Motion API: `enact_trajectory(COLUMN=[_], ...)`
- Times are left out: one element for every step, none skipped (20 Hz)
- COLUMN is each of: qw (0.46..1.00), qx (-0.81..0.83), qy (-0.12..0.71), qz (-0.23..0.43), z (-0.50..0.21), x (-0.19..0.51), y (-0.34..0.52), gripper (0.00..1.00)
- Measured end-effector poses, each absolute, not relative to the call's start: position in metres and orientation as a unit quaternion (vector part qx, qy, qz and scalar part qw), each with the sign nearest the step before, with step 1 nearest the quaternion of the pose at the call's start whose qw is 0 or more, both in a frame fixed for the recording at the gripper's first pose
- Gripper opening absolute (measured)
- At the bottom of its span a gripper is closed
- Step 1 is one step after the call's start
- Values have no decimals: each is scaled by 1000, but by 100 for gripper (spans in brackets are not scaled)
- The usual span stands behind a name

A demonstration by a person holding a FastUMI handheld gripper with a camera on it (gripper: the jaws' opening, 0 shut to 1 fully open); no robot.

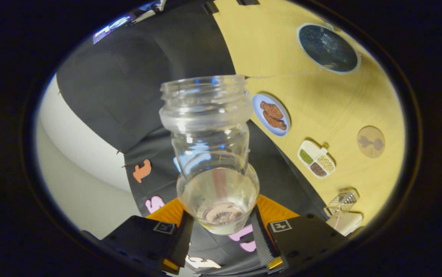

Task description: Take the bottle from table, then pour the juice into the cup, finally place the bottle on the coaster

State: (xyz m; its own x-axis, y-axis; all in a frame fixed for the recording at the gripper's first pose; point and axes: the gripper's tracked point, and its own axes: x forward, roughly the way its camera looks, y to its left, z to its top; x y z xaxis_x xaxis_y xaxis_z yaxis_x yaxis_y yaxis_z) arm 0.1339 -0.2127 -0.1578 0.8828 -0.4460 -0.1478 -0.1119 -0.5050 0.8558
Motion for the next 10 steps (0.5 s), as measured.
enact_trajectory(qw=[476,488,506,523,540,557,574,591,608,626], qx=[845,838,829,818,808,797,786,773,761,747], qy=[-161,-154,-144,-134,-123,-114,-104,-94,-85,-75], qz=[-181,-187,-193,-197,-202,-205,-207,-209,-210,-210], z=[-159,-161,-164,-166,-168,-168,-168,-168,-168,-168], x=[133,132,131,131,131,130,129,129,128,129], y=[-212,-211,-209,-206,-204,-203,-200,-197,-195,-192], gripper=[74,74,74,74,74,74,74,74,74,74])
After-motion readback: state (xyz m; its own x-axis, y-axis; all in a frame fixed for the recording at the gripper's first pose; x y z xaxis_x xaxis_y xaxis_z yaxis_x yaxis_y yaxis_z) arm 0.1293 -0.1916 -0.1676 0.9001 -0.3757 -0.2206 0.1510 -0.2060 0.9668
